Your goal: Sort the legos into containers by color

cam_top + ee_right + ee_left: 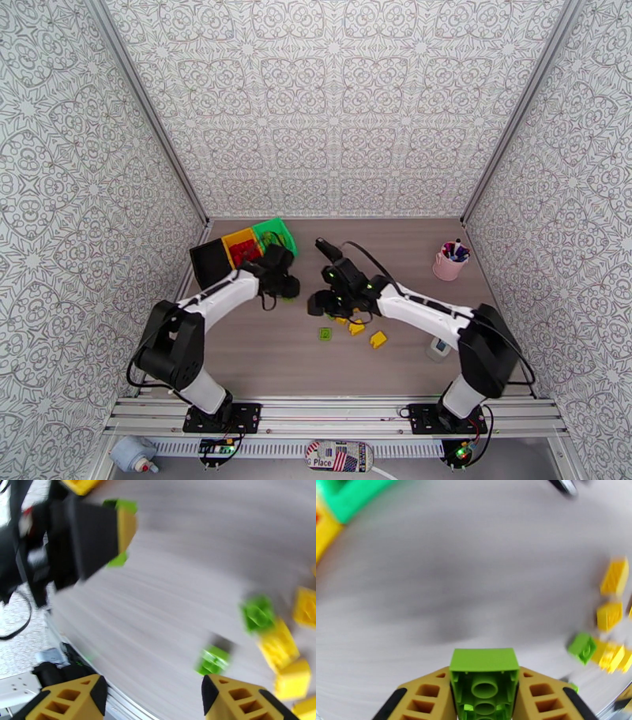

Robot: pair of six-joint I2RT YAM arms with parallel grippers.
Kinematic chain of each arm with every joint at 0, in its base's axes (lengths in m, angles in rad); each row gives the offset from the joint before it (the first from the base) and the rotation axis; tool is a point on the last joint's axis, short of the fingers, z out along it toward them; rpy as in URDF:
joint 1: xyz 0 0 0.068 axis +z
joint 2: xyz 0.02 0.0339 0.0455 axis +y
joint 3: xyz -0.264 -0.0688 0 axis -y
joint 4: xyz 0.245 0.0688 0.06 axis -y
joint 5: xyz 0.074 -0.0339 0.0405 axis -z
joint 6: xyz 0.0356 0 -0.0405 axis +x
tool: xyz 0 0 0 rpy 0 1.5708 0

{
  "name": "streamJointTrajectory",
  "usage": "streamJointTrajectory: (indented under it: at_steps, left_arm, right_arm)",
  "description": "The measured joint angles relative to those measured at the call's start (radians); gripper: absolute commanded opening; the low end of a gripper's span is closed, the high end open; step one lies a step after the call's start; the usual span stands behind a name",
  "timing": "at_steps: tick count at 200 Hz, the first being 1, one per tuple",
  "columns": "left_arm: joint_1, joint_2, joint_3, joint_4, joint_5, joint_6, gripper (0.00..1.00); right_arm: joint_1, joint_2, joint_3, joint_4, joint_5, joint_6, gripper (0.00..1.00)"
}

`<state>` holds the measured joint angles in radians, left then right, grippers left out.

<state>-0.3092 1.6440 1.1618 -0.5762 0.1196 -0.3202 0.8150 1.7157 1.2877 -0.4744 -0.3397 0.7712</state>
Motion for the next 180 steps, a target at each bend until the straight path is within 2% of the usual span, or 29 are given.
streamJointTrajectory:
  at_steps: [25, 55, 63, 74, 84, 90, 105, 140, 180]
  left_arm:
    - [0.121, 0.061, 0.163, -0.004, 0.039, -0.018, 0.36]
    - [0.196, 0.193, 0.401, -0.021, 0.053, -0.021, 0.39]
    - [0.206, 0.235, 0.466, -0.026, 0.057, -0.02, 0.44]
    - [0.219, 0.303, 0.562, -0.048, 0.064, -0.019, 0.54]
    - [0.227, 0.365, 0.646, -0.064, 0.07, -0.031, 0.71]
    - [0.231, 0.4, 0.689, -0.075, 0.071, -0.027, 0.77]
    - [0.238, 0.473, 0.775, -0.103, 0.071, -0.037, 0.84]
    - [0.232, 0.483, 0.769, -0.133, 0.074, -0.039, 0.89]
    - [0.156, 0.296, 0.519, -0.107, 0.053, -0.035, 0.89]
  right_arm:
    - [-0.002, 0.058, 0.09, 0.0, -0.017, 0.0, 0.67]
    - [-0.013, 0.07, 0.119, -0.004, -0.03, -0.001, 0.67]
    - [-0.02, 0.07, 0.119, -0.007, -0.031, -0.001, 0.67]
    - [-0.032, 0.069, 0.118, -0.013, -0.031, -0.001, 0.67]
    - [-0.046, 0.06, 0.106, -0.012, -0.031, -0.002, 0.67]
    - [-0.056, 0.05, 0.094, -0.012, -0.031, -0.002, 0.68]
    - [-0.077, 0.018, 0.059, -0.014, -0.03, -0.004, 0.68]
    - [-0.104, -0.074, -0.03, -0.036, 0.0, -0.011, 0.69]
    - [-0.106, -0.151, -0.114, -0.087, 0.06, -0.031, 0.7]
